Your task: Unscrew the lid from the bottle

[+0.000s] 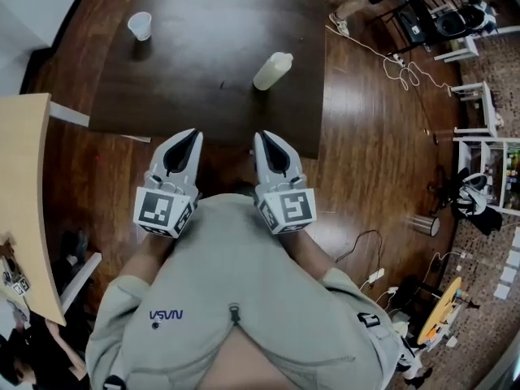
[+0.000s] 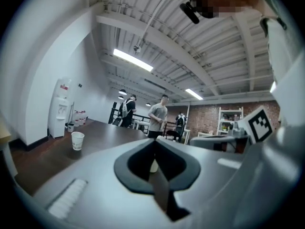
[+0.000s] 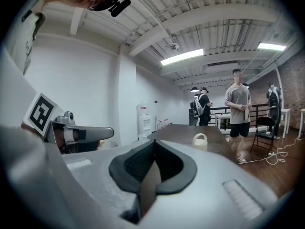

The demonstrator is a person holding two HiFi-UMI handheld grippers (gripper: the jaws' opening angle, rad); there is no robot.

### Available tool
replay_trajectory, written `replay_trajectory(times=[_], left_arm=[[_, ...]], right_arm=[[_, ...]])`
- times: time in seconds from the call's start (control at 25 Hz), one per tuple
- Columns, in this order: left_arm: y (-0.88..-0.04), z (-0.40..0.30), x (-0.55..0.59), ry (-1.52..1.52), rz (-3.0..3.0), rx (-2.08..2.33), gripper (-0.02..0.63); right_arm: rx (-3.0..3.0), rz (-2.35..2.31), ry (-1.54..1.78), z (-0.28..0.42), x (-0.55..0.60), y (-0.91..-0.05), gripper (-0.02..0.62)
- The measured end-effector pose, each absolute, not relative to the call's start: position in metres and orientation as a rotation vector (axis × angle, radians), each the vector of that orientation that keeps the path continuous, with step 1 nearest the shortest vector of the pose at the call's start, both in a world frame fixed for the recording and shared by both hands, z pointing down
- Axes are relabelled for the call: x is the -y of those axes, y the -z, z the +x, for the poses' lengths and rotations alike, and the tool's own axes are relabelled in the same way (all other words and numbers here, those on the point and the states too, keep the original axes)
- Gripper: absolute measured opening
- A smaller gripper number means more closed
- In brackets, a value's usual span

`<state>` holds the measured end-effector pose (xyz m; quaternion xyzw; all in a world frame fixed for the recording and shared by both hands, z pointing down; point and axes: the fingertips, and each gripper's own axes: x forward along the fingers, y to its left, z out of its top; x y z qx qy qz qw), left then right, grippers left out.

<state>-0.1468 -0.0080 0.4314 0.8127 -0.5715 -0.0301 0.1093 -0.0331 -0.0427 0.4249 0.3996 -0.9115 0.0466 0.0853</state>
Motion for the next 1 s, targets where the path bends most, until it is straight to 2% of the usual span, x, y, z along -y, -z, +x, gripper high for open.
replay_trajectory(times=[0.36,0.76,0.92,1.0], left_arm=[[-0.462,-0.139,0.075,-0.030,2.392,1.671,0.002],[-0.516,-0.131,0.130,-0.160,2.329,1.609,0.023],[-0.533,-0.132,0.145,-0.249,2.277,1.594,0.034],[-0.540,-0.131,0.151,-0.283,2.253,1.584,0.061]], right_arm=[[2.660,1.326,-0.163,-0.004,0.103,-0.449,0.008],[2.599,1.222,-0.250,-0.005,0.171,-0.534,0.137],[2.577,1.129,-0.272,-0.013,0.189,-0.562,0.234],[2.583,1.072,-0.288,-0.018,0.193,-0.571,0.279]])
